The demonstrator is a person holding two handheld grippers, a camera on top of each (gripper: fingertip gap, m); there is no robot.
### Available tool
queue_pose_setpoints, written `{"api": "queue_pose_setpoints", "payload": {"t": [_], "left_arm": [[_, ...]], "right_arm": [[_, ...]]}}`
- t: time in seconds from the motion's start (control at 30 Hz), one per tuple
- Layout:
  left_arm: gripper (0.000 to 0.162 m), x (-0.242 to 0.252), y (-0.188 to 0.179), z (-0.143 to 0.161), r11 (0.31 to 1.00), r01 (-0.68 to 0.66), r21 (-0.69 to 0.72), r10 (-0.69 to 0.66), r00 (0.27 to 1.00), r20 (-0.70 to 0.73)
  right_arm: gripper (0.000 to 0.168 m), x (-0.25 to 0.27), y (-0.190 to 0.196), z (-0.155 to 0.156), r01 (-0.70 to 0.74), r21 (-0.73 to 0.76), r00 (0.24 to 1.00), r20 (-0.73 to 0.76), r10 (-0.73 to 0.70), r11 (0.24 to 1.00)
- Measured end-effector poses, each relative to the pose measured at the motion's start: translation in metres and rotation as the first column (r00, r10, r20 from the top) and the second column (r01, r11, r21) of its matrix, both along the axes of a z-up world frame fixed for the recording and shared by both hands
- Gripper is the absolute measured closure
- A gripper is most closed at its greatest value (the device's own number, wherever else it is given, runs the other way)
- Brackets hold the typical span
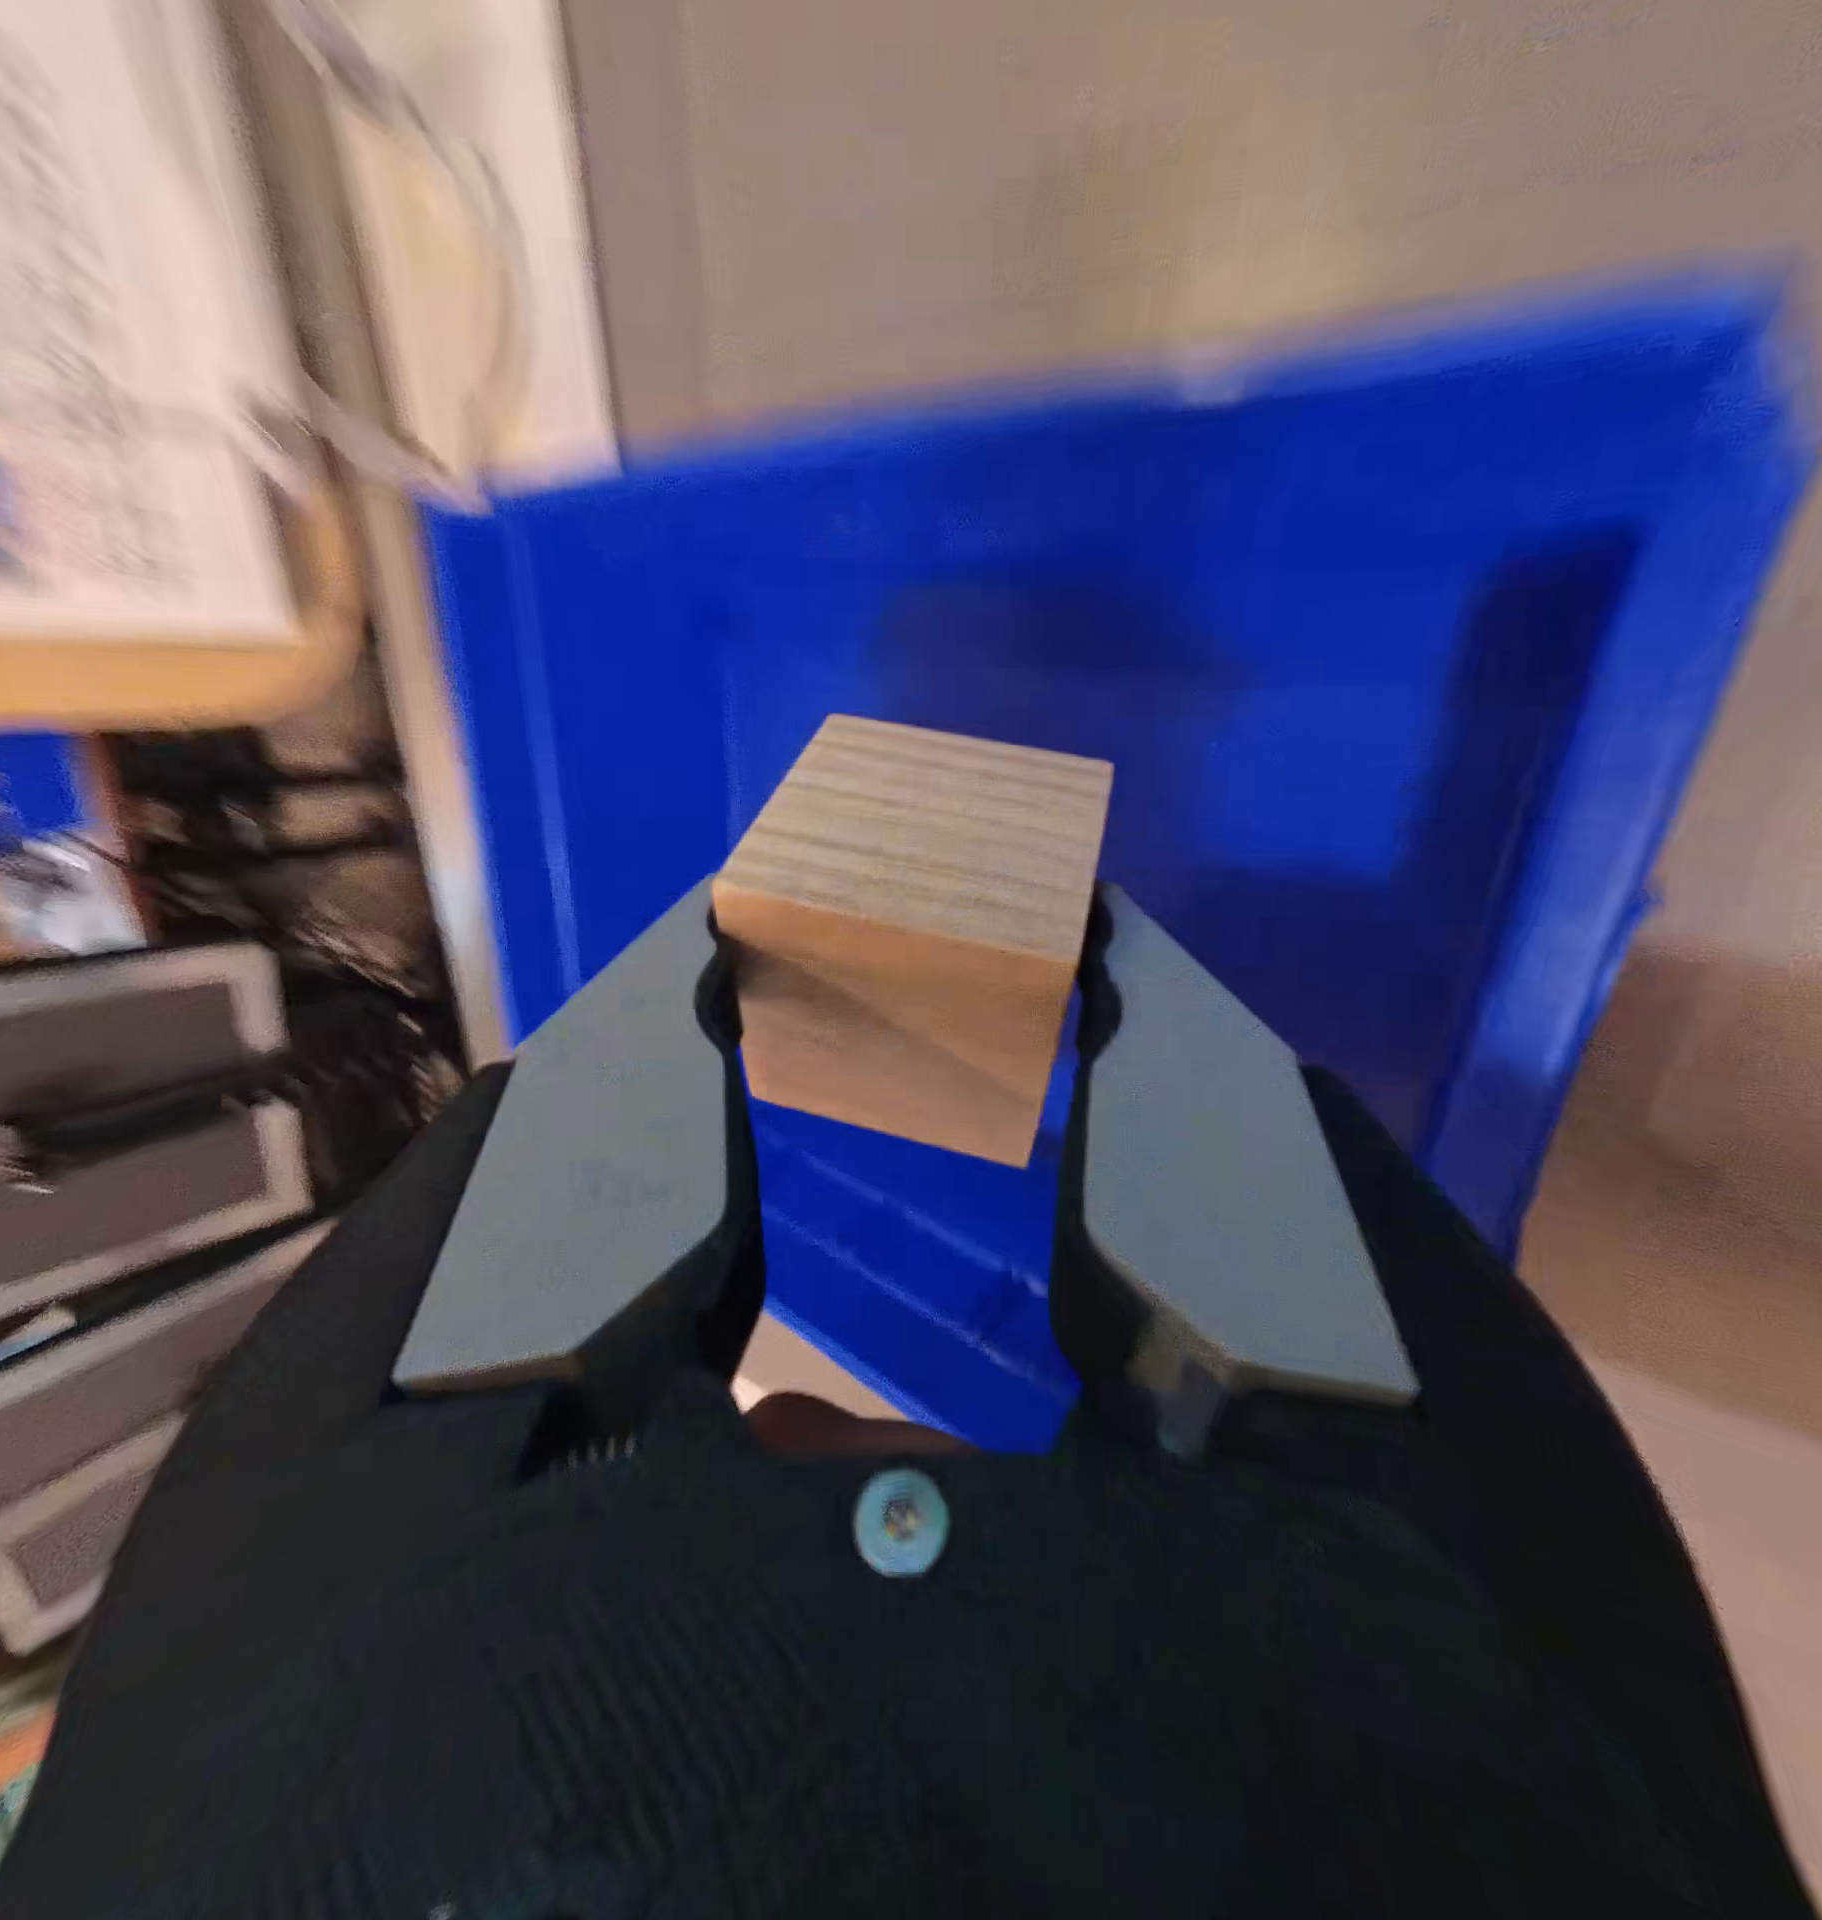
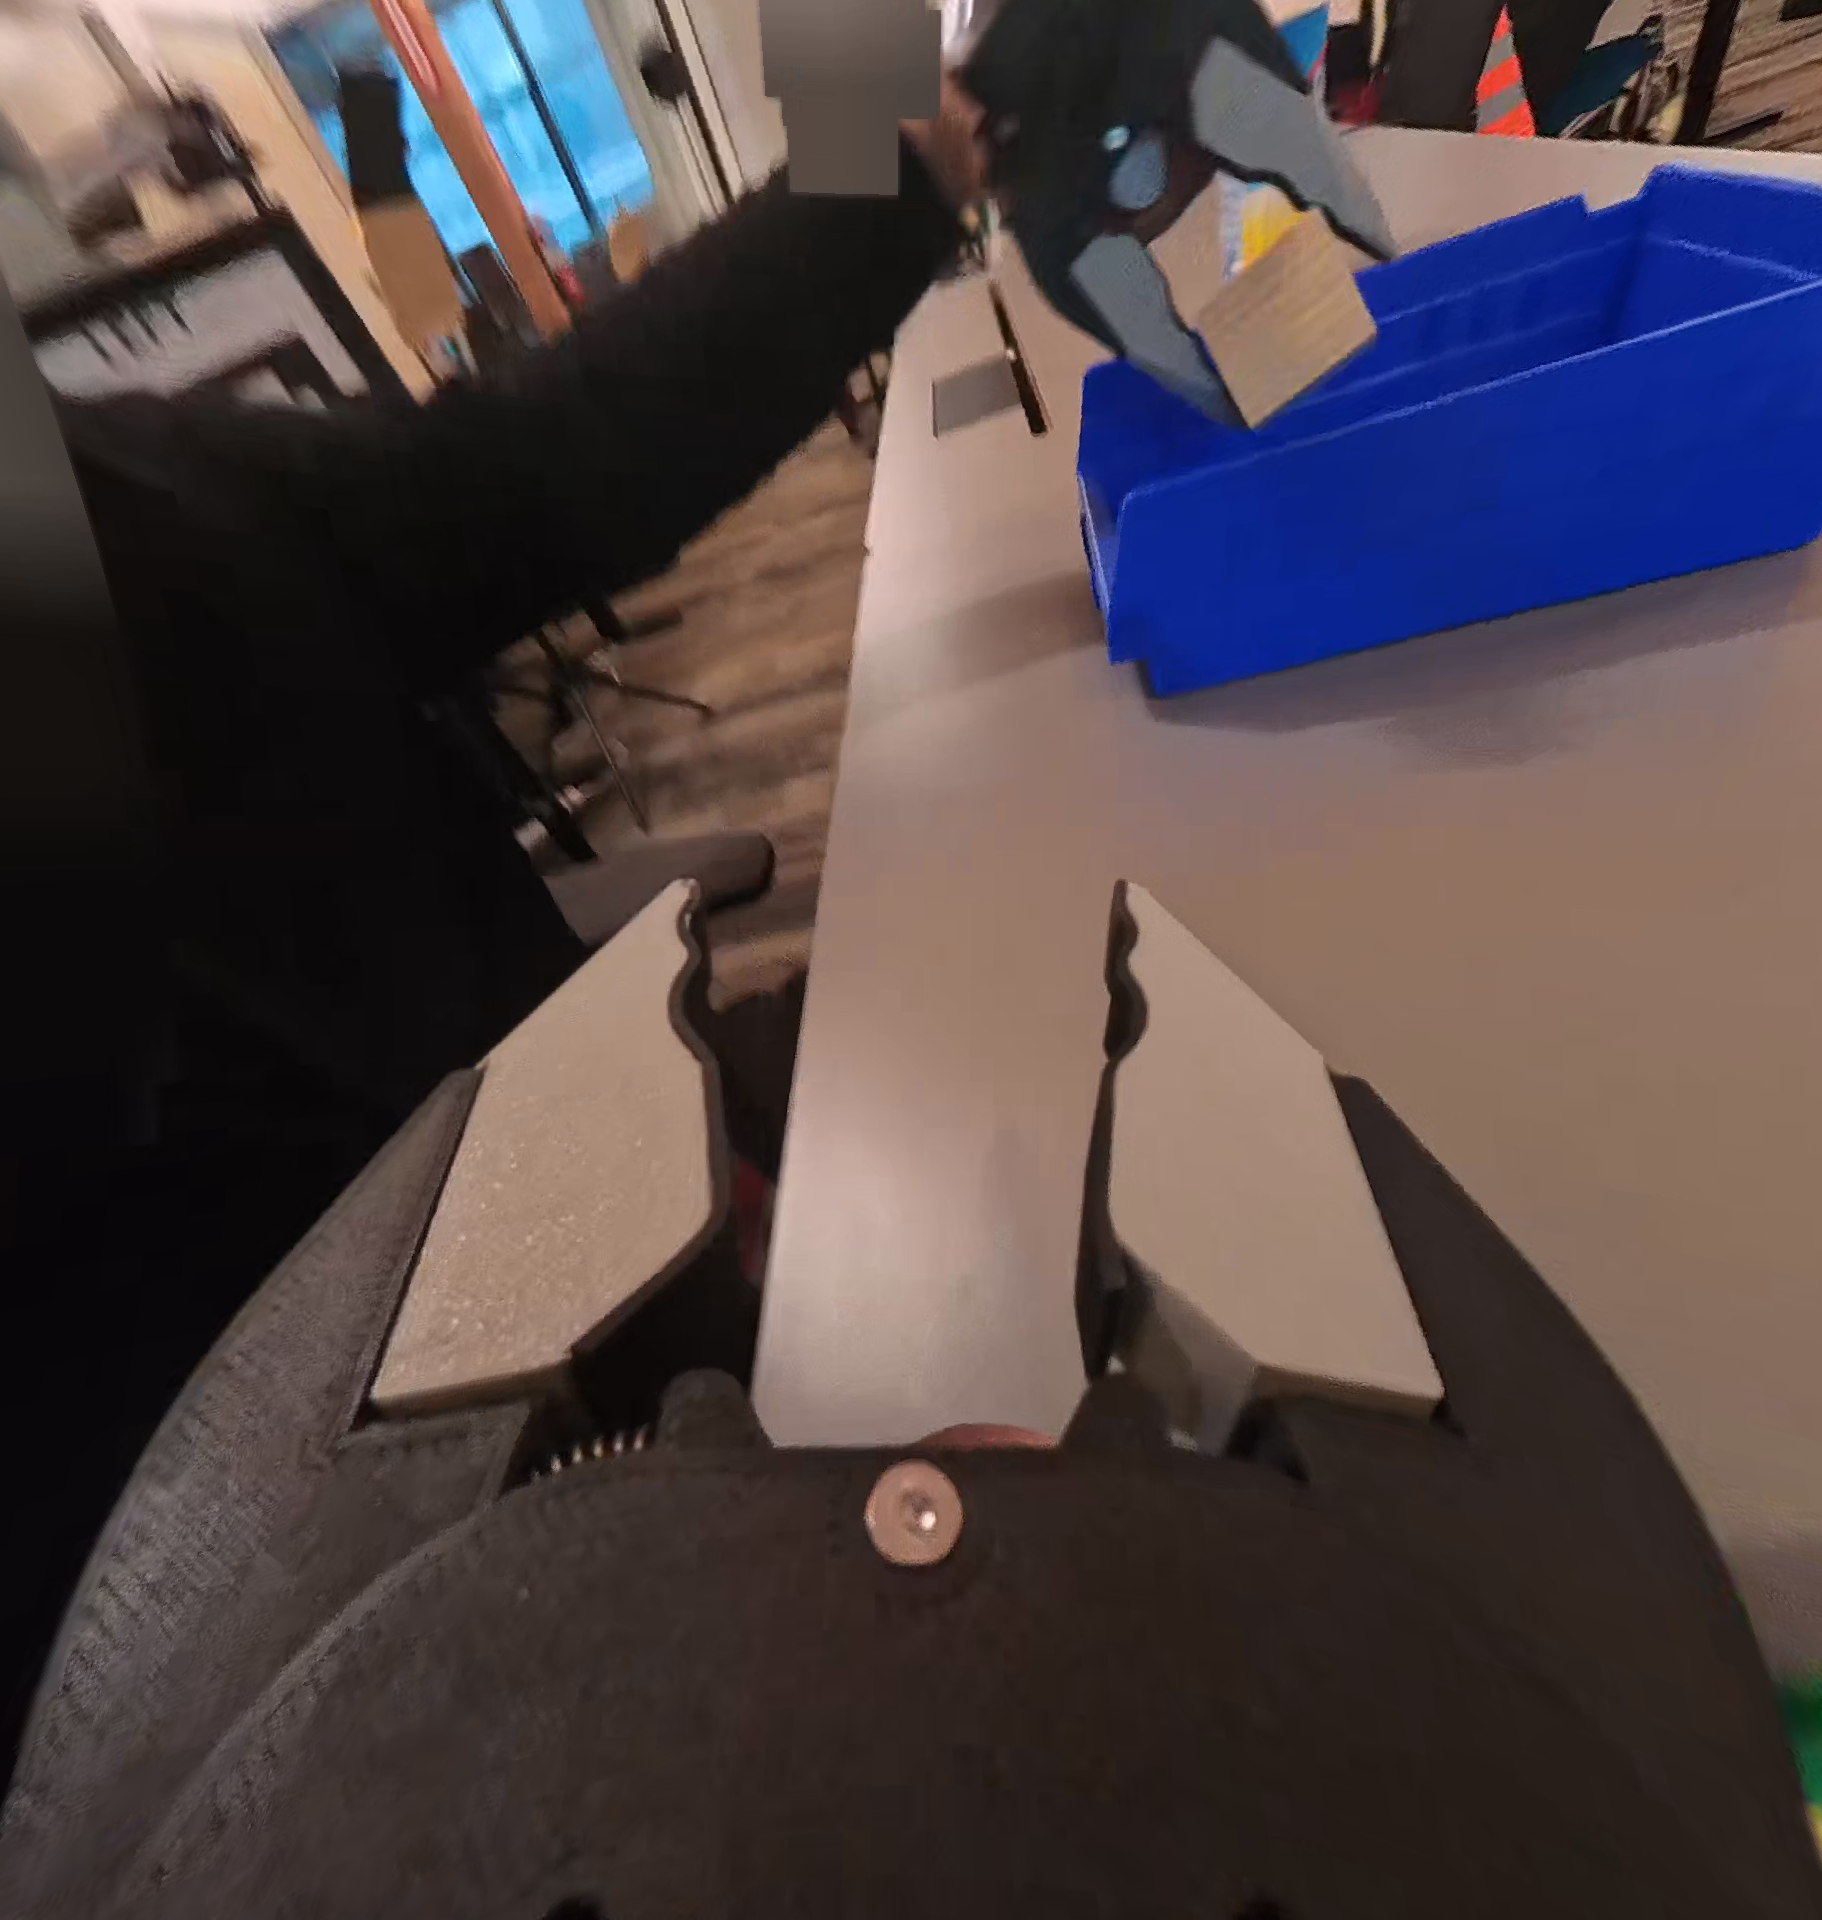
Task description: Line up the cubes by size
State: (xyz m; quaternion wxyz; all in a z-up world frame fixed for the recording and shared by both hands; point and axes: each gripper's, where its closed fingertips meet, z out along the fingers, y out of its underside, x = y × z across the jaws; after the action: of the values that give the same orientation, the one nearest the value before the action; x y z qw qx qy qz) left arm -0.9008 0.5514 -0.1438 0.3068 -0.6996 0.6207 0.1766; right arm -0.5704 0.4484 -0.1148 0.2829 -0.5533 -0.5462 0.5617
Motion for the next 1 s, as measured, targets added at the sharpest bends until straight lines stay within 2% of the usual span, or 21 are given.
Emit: {"api": "queue_pose_setpoints", "payload": {"t": [0.07,0.17,0.3,0.43,0.47,0.53,0.67,0.73,0.87,0.93,1.0], "left_arm": [[0.098,0.047,-0.021,0.028,0.985,0.097,0.141,-0.111,0.989,0.093],[0.098,0.118,-0.061,0.059,0.927,0.203,0.315,-0.277,0.937,0.211],[0.098,0.186,-0.105,0.080,0.852,0.255,0.458,-0.427,0.844,0.324],[0.098,0.227,-0.132,0.081,0.814,0.288,0.504,-0.509,0.771,0.382],[0.098,0.234,-0.137,0.080,0.807,0.298,0.510,-0.524,0.760,0.384],[0.098,0.243,-0.143,0.080,0.793,0.304,0.528,-0.543,0.746,0.385],[0.100,0.250,-0.153,0.082,0.789,0.310,0.531,-0.563,0.712,0.420],[0.101,0.249,-0.151,0.076,0.799,0.304,0.519,-0.549,0.722,0.422],[0.107,0.241,-0.149,0.064,0.816,0.251,0.521,-0.512,0.732,0.449],[0.138,0.226,-0.151,0.061,0.821,0.196,0.537,-0.488,0.730,0.479],[0.147,0.205,-0.152,0.053,0.840,0.132,0.527,-0.441,0.733,0.518]], "right_arm": [[0.091,-0.017,-0.005,0.005,-0.008,-0.093,1.000,-0.016,0.007,0.996],[0.085,-0.049,-0.010,0.015,0.008,-0.161,0.999,-0.047,-0.016,0.987],[0.082,-0.090,-0.028,0.033,0.007,-0.204,0.995,-0.096,-0.027,0.979],[0.083,-0.120,-0.036,0.036,0.071,-0.189,0.993,-0.076,-0.086,0.979],[0.084,-0.124,-0.042,0.039,0.043,-0.206,0.994,-0.086,-0.061,0.978],[0.104,-0.124,-0.062,0.048,-0.081,-0.277,0.990,-0.135,0.044,0.957],[0.105,-0.120,-0.070,0.052,-0.141,-0.352,0.978,-0.196,0.075,0.925],[0.106,-0.119,-0.067,0.046,-0.096,-0.325,0.984,-0.171,0.042,0.941],[0.106,-0.099,-0.048,0.040,0.000,-0.154,0.996,-0.088,-0.014,0.988],[0.106,-0.072,-0.025,0.042,0.056,-0.035,0.998,-0.038,-0.057,0.998],[0.107,-0.035,0.011,0.046,0.127,0.121,0.991,0.035,-0.132,0.984]]}}
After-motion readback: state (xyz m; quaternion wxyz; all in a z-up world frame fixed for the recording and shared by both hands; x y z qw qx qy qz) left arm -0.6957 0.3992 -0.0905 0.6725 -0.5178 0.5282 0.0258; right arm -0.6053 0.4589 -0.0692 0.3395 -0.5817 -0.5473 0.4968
